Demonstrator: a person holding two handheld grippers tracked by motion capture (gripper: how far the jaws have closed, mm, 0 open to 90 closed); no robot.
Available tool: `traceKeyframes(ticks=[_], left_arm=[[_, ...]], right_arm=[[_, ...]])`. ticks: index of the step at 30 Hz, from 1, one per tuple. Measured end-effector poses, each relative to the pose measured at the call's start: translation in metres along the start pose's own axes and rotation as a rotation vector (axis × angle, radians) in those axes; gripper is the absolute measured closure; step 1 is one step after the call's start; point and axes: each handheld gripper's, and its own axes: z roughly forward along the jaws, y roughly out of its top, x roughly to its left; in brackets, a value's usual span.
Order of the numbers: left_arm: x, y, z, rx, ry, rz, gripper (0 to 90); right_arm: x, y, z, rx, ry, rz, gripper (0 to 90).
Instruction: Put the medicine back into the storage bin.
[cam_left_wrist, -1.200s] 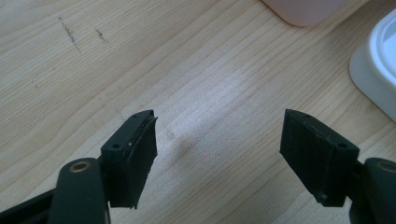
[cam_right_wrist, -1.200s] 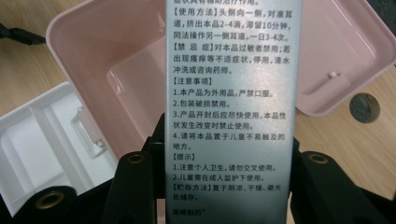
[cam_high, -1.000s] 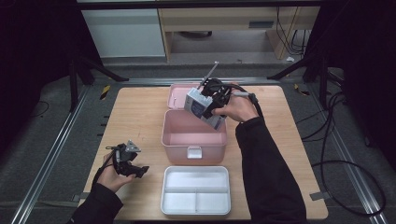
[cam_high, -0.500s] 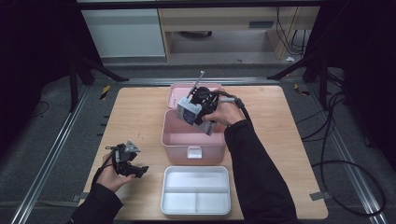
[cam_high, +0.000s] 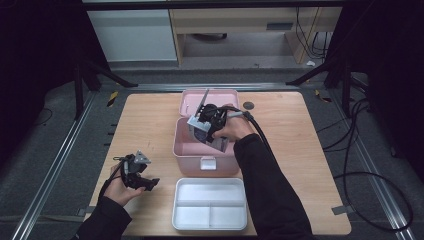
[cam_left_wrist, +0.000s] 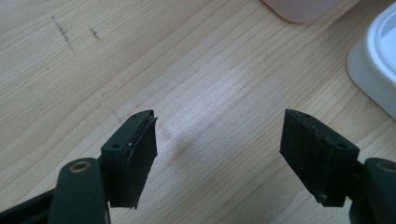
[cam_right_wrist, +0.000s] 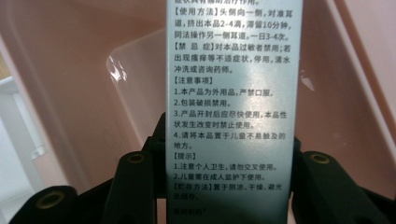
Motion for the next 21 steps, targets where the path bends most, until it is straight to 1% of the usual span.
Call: traceKeyframes(ticks=[5, 10, 14, 17, 18, 21], left_arm=[[0.000, 0.000, 0.000, 0.001, 0.000, 0.001, 26.9], [0.000, 0.000, 0.001, 0.003, -0.001, 0.003, 26.8], [0.000, 0.000, 0.001, 0.004, -0.001, 0.002, 26.8], [0.000, 0.000, 0.001, 0.005, -0.002, 0.004, 26.8], [0.000, 0.000, 0.001, 0.006, -0.003, 0.004, 26.8], [0.000, 0.000, 0.001, 0.008, -0.002, 0.006, 26.8]], right_arm=[[0.002, 0.000, 0.010, 0.036, 0.007, -0.016, 56.0], [0.004, 0.000, 0.014, 0.051, 0.011, -0.023, 54.8], [0.005, 0.000, 0.013, 0.044, 0.001, -0.036, 53.9], [0.004, -0.001, 0.013, 0.047, 0.001, -0.034, 55.1], [0.004, -0.001, 0.014, 0.048, -0.003, -0.038, 57.6], [0.004, -0.001, 0.011, 0.026, -0.002, -0.032, 58.5]])
